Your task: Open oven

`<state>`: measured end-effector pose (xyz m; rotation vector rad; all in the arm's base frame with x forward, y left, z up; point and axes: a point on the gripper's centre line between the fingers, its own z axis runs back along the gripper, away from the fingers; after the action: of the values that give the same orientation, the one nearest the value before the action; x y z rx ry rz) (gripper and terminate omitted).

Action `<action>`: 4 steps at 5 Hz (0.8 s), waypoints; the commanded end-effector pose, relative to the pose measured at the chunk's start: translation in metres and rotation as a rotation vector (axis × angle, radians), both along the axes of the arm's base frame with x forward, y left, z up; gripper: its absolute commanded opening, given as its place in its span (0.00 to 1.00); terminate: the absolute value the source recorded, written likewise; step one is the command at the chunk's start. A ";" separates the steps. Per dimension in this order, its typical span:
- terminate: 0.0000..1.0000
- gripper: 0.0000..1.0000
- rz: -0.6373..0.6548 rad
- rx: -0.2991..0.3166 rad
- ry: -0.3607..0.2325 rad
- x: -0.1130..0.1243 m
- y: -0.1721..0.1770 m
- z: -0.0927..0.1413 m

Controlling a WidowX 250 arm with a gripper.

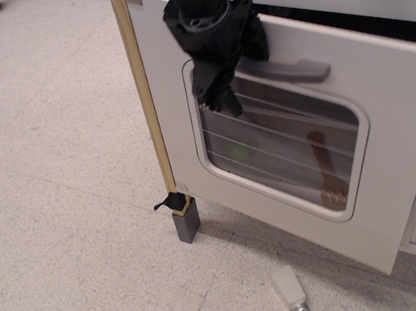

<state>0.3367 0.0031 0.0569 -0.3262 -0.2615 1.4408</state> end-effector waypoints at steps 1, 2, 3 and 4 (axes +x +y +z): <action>0.00 1.00 -0.068 0.027 -0.008 -0.028 0.025 0.005; 0.00 1.00 -0.117 0.033 0.018 -0.038 0.036 0.009; 0.00 1.00 -0.164 0.032 -0.003 -0.040 0.036 0.018; 0.00 1.00 -0.236 0.025 -0.044 -0.030 0.023 0.037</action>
<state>0.3049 0.0148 0.0784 -0.3289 -0.2005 1.2124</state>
